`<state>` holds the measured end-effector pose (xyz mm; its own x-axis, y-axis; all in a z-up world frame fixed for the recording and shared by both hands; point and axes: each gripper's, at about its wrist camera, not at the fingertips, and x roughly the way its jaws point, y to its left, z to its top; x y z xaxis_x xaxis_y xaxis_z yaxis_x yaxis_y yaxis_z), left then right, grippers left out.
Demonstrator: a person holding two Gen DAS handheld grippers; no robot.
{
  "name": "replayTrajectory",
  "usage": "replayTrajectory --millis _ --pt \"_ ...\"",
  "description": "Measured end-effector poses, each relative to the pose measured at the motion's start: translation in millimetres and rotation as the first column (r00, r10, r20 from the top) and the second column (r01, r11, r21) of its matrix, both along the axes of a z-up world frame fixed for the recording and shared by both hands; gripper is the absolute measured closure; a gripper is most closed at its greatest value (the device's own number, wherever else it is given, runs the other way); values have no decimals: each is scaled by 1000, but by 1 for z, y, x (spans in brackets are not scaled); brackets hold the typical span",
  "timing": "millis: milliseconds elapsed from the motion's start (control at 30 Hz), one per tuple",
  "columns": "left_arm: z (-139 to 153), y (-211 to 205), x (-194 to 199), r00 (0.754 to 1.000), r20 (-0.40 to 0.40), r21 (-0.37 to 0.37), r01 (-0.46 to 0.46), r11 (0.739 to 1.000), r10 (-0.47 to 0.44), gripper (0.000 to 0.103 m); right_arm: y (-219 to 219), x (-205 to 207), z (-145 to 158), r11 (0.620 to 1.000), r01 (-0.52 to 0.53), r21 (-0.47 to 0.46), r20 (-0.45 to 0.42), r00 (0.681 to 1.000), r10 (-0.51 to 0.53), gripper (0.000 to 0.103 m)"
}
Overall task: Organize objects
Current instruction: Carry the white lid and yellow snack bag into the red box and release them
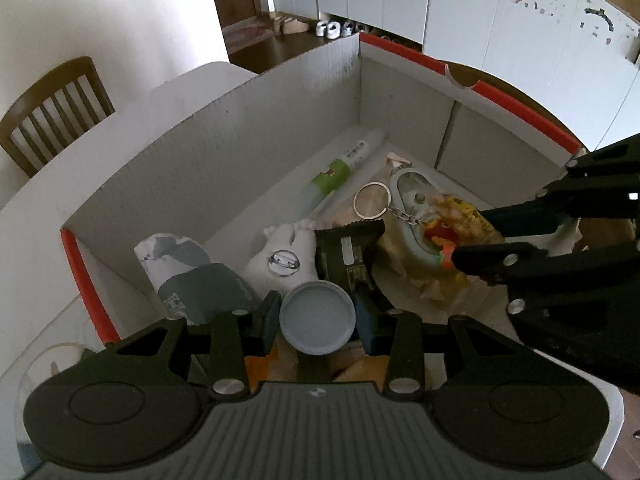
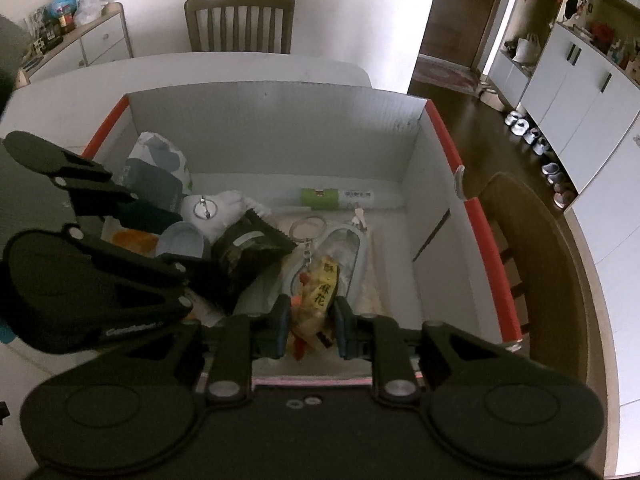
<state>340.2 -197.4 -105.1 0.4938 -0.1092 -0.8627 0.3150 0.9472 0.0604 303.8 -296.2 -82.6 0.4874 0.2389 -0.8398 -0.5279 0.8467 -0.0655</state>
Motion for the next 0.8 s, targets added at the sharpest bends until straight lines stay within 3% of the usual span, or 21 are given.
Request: replayTrajectory --millis 200,333,367,800 --pt "-2 -1 4 999 -43 -2 9 1000 -10 63 -3 -5 7 1000 -17 13 5 1000 17 78" --pt "4 3 0 1000 -18 -42 -3 999 2 39 -8 -9 12 999 -16 40 10 1000 16 77" --pt "6 3 -2 1000 -9 -46 -5 999 4 37 -10 -10 14 999 -14 48 9 1000 14 76" --pt "39 15 -32 994 106 -71 -34 997 41 37 -20 -33 39 989 -3 150 32 999 -2 72"
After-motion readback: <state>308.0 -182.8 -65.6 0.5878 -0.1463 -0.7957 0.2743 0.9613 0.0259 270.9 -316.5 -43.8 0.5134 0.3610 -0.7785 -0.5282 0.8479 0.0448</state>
